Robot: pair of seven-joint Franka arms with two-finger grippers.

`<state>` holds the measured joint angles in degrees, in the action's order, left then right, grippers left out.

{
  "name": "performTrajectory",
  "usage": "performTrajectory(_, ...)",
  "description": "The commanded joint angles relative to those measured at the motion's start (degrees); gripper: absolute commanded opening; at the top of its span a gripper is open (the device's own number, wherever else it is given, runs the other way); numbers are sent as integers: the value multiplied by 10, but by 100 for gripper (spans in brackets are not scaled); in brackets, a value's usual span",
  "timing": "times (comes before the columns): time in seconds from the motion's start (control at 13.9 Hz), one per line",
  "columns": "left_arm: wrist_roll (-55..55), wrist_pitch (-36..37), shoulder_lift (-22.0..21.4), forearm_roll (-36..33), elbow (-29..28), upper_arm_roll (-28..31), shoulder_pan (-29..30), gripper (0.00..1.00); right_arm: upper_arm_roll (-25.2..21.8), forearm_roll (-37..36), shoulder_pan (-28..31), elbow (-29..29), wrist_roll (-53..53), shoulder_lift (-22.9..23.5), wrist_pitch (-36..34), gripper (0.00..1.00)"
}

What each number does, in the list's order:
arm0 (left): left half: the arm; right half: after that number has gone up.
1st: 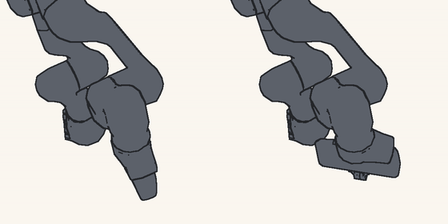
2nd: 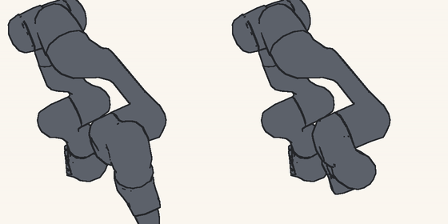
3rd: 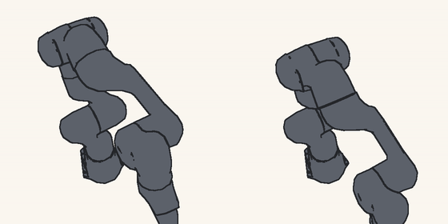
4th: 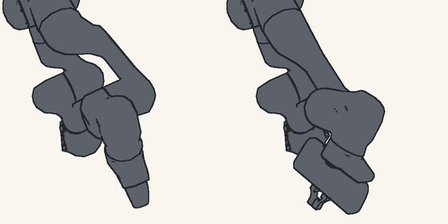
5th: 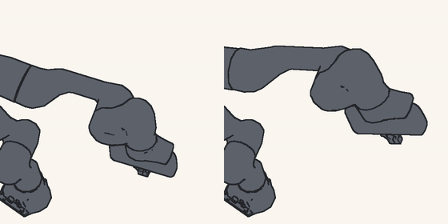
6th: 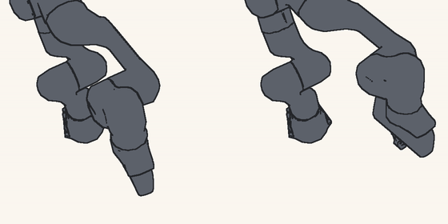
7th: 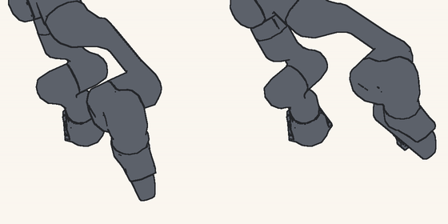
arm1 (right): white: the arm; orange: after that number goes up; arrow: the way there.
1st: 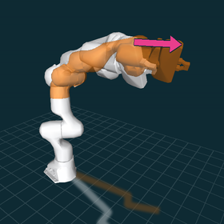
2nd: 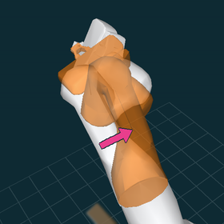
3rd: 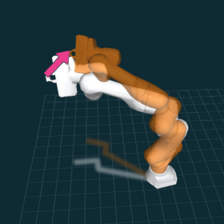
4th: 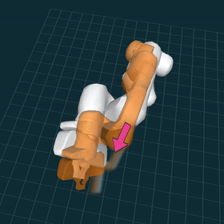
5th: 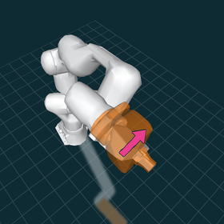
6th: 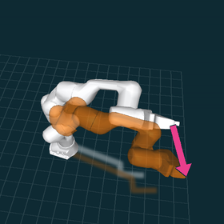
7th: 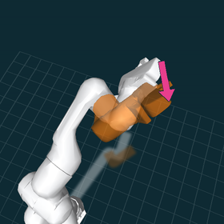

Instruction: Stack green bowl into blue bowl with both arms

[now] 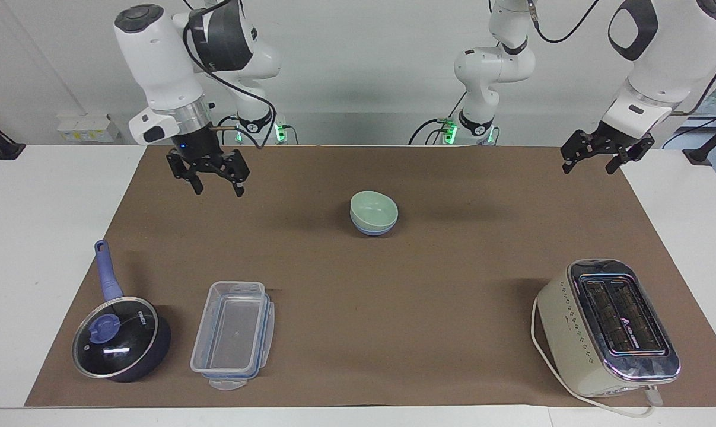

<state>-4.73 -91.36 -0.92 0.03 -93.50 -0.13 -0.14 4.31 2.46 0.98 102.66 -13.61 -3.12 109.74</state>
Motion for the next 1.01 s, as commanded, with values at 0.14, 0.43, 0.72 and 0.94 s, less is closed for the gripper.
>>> performTrajectory(0.14, 6, 14, 3, -13, 10, -2, 2, 100, 8, -29, 18, -124, 14, 31, -136, 100)
performTrajectory(0.43, 6, 14, 3, -13, 10, -2, 2, 100, 7, -31, 17, -171, 10, 47, -191, 100)
performTrajectory(0.72, 6, 14, 3, -13, 10, -2, 2, 100, 8, -28, 13, -122, 2, 13, -184, 100)
performTrajectory(0.94, 6, 14, 3, -13, 10, -2, 2, 100, 8, -22, 13, -113, 2, 7, -181, 100)
